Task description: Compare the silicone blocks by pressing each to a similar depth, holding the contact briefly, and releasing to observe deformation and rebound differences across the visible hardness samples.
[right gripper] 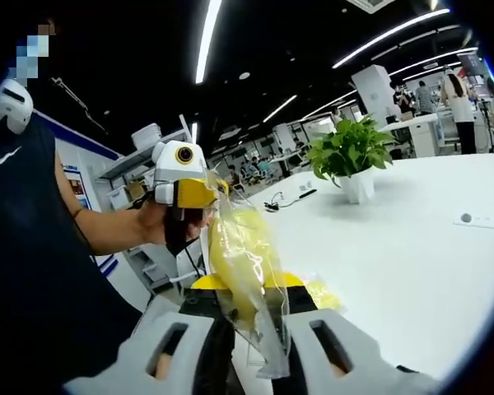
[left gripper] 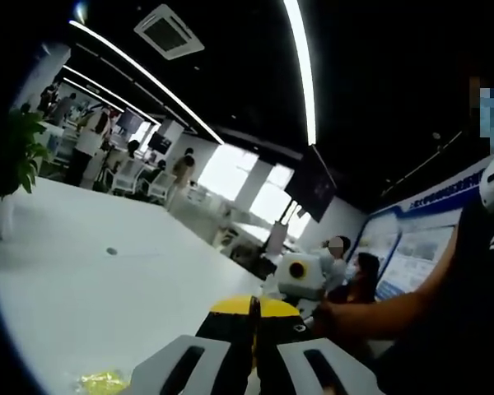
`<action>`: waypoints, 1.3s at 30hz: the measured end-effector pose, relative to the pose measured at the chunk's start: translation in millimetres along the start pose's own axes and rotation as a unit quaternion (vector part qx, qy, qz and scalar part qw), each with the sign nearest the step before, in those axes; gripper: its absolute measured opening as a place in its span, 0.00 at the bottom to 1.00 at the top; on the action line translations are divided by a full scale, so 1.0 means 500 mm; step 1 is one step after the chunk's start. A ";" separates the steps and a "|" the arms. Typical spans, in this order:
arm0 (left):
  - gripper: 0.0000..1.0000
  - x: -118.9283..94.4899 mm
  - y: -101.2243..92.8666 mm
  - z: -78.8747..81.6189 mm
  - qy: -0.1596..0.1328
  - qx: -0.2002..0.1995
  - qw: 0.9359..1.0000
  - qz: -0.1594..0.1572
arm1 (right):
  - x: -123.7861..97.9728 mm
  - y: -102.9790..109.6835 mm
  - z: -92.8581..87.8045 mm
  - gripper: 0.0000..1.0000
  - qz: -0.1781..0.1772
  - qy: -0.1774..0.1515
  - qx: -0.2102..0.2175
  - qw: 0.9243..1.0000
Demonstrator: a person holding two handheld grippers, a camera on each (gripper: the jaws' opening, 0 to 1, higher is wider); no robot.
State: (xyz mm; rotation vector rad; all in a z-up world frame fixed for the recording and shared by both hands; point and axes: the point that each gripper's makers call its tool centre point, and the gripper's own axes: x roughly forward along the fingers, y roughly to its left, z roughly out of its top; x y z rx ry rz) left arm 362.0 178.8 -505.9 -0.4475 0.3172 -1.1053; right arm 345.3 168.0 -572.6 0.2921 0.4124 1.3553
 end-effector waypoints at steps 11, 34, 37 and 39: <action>0.00 0.009 -0.013 0.019 -0.019 -0.006 1.000 -0.010 | -0.005 0.001 0.021 0.13 -0.007 -0.040 -0.008 0.999; 0.00 0.041 -0.011 0.042 -0.035 -0.005 0.999 -0.016 | -0.046 -0.058 0.058 0.60 -0.100 -0.082 -0.024 0.991; 0.00 0.041 -0.007 0.044 -0.037 -0.008 0.999 -0.014 | -0.052 -0.062 0.065 0.70 -0.113 -0.088 -0.044 0.989; 0.00 0.040 -0.006 0.047 -0.040 -0.011 0.999 -0.012 | -0.057 -0.075 0.069 0.83 -0.132 -0.091 -0.055 0.986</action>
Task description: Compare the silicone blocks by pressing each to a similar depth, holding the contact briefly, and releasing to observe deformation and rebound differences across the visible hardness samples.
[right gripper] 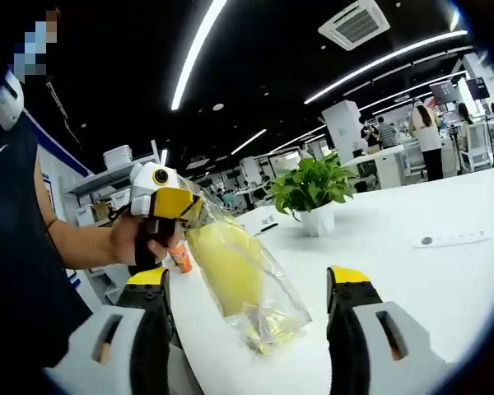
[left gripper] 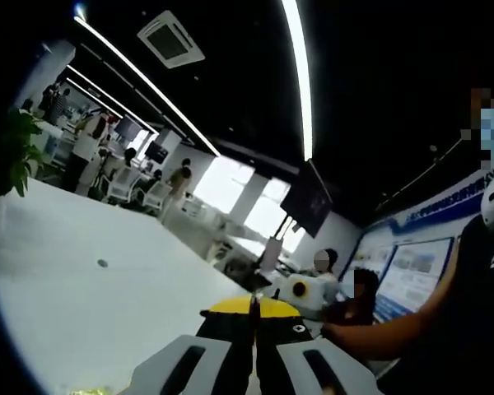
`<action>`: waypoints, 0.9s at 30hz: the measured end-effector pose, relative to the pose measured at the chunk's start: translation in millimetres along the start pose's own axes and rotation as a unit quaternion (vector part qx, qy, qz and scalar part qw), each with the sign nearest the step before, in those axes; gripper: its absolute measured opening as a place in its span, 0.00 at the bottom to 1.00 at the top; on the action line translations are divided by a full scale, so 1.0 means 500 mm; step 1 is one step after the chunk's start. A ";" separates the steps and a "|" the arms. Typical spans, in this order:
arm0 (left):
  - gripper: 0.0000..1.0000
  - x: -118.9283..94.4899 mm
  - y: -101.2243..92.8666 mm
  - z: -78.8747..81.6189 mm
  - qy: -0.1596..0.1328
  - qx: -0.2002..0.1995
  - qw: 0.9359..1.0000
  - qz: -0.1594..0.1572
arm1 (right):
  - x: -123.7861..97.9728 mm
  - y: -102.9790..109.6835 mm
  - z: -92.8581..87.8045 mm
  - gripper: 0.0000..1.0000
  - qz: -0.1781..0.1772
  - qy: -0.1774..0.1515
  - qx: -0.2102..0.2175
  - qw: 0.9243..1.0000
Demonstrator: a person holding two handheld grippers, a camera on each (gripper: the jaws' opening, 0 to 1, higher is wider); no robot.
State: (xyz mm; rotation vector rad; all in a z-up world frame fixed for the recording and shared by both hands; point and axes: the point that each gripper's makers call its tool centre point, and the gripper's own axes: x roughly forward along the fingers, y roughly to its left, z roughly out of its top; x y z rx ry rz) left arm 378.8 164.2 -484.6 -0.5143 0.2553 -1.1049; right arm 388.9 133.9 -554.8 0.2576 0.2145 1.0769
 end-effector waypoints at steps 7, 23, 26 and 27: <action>0.00 -0.003 0.007 0.007 -0.005 -0.007 1.000 0.001 | -0.016 -0.028 0.008 0.96 -0.040 0.000 -0.022 0.999; 0.00 0.021 0.046 -0.029 0.005 -0.021 0.999 0.030 | -0.128 -0.100 -0.053 0.96 -0.131 0.017 -0.014 0.991; 0.00 0.027 0.054 -0.040 0.007 -0.026 0.999 0.033 | -0.144 -0.102 -0.070 0.96 -0.141 0.017 -0.006 0.990; 0.00 0.028 0.056 -0.043 0.007 -0.030 0.999 0.033 | -0.148 -0.104 -0.076 0.96 -0.145 0.020 -0.005 0.989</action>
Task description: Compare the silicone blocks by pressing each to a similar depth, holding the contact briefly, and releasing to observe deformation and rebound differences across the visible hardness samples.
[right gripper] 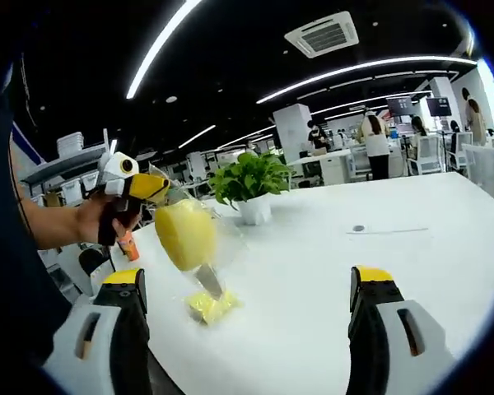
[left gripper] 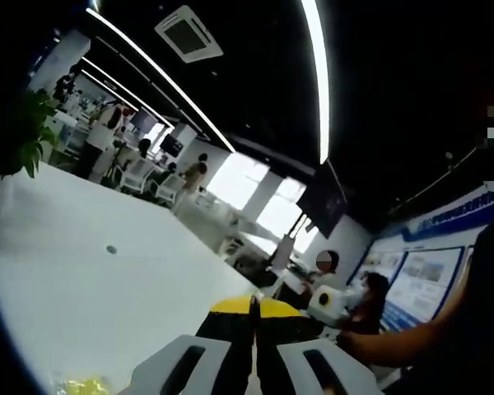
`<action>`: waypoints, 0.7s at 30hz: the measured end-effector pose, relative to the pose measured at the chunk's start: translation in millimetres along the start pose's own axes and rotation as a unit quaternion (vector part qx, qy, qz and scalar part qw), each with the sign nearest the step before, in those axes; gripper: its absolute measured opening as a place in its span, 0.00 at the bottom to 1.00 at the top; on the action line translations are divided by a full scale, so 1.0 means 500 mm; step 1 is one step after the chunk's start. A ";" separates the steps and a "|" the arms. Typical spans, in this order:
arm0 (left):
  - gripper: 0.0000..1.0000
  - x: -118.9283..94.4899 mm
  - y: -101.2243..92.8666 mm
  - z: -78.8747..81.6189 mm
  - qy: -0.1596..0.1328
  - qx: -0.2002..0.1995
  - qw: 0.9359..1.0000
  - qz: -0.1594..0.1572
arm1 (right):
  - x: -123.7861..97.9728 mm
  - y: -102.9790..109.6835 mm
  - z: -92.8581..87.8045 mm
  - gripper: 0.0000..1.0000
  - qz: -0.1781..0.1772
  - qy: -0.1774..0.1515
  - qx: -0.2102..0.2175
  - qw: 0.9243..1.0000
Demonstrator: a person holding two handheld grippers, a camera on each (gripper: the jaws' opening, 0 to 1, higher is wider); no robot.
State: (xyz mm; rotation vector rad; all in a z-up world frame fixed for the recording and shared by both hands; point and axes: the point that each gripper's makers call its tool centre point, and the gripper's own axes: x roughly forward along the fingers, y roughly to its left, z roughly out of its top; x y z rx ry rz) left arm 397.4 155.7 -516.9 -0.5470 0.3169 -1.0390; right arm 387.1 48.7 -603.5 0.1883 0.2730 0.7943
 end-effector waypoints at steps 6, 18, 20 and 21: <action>0.00 0.011 0.013 -0.032 0.004 -0.016 1.000 0.007 | -0.024 -0.016 -0.030 0.96 -0.021 0.007 0.010 1.000; 0.00 0.033 0.032 -0.089 0.005 -0.054 0.998 0.012 | -0.055 -0.028 -0.050 0.96 -0.043 -0.003 -0.019 0.999; 0.00 0.037 0.040 -0.100 0.008 -0.057 0.998 0.018 | -0.058 -0.024 -0.050 0.96 -0.045 -0.005 -0.025 0.999; 0.00 0.039 0.043 -0.107 0.012 -0.056 0.998 0.020 | -0.058 -0.025 -0.050 0.96 -0.044 -0.006 -0.025 0.999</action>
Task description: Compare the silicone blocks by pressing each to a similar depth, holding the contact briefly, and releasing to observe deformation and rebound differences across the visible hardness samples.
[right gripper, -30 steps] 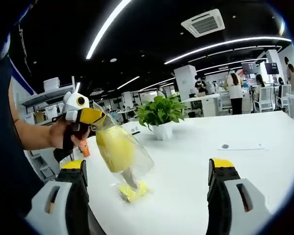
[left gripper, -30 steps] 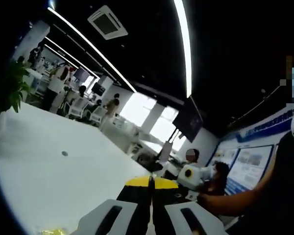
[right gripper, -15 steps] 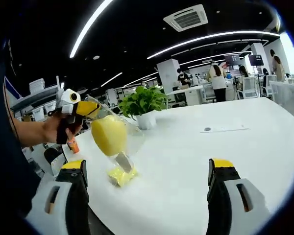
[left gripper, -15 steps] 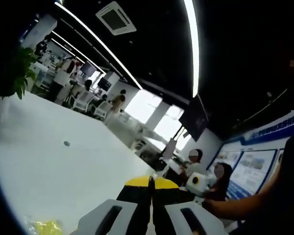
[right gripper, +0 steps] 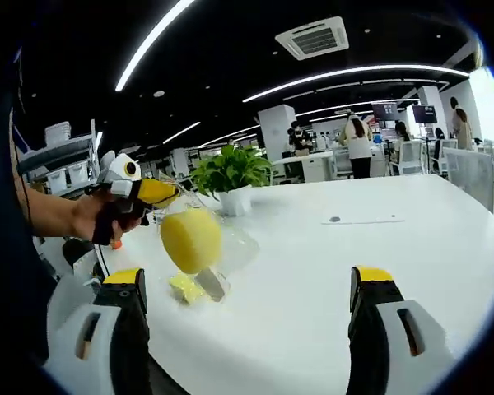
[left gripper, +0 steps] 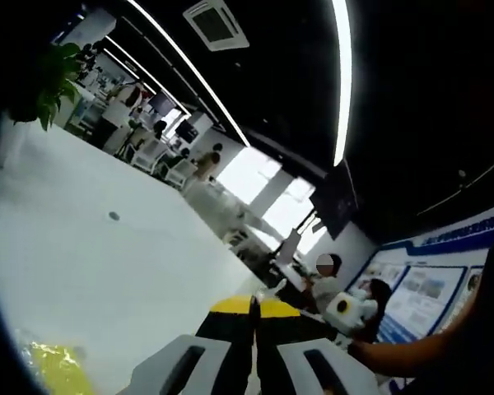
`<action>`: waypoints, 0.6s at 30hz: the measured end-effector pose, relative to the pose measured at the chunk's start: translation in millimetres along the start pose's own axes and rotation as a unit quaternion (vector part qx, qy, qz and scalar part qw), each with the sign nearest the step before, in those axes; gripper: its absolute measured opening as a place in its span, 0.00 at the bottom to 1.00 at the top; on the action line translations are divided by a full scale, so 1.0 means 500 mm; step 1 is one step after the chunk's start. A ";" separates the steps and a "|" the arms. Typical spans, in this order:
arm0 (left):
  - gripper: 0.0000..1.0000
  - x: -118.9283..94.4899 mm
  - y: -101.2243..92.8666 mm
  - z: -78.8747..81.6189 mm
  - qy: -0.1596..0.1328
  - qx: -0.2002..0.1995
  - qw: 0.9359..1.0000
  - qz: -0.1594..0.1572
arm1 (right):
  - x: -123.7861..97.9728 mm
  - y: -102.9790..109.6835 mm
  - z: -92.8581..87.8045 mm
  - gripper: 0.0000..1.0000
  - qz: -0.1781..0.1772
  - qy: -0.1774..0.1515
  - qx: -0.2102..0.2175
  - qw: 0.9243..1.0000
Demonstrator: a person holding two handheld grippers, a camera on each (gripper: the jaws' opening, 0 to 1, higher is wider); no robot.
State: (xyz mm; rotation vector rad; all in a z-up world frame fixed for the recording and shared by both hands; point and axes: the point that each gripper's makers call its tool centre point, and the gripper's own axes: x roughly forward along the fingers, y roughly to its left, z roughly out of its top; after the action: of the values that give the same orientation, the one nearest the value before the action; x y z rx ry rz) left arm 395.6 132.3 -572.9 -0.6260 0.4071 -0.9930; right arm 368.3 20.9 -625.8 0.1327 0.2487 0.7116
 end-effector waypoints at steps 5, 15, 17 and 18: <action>0.00 0.003 0.022 -0.016 -0.001 -0.024 1.000 0.003 | -0.004 -0.005 -0.010 0.96 -0.006 0.005 0.007 1.000; 0.00 0.010 0.058 -0.058 -0.001 -0.079 0.997 0.007 | -0.017 -0.013 -0.034 0.96 -0.014 0.017 0.017 1.000; 0.00 0.010 0.066 -0.065 -0.006 -0.093 0.996 0.009 | -0.017 -0.014 -0.037 0.96 -0.014 0.020 0.020 1.000; 0.00 0.012 0.072 -0.074 -0.002 -0.093 0.996 0.009 | -0.017 -0.014 -0.037 0.96 -0.014 0.020 0.021 0.999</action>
State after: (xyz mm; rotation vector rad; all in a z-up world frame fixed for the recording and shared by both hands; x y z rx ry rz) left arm 400.2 130.2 -624.5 -0.7909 0.5043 -0.9418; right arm 361.3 10.8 -643.6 0.1544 0.3038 0.6820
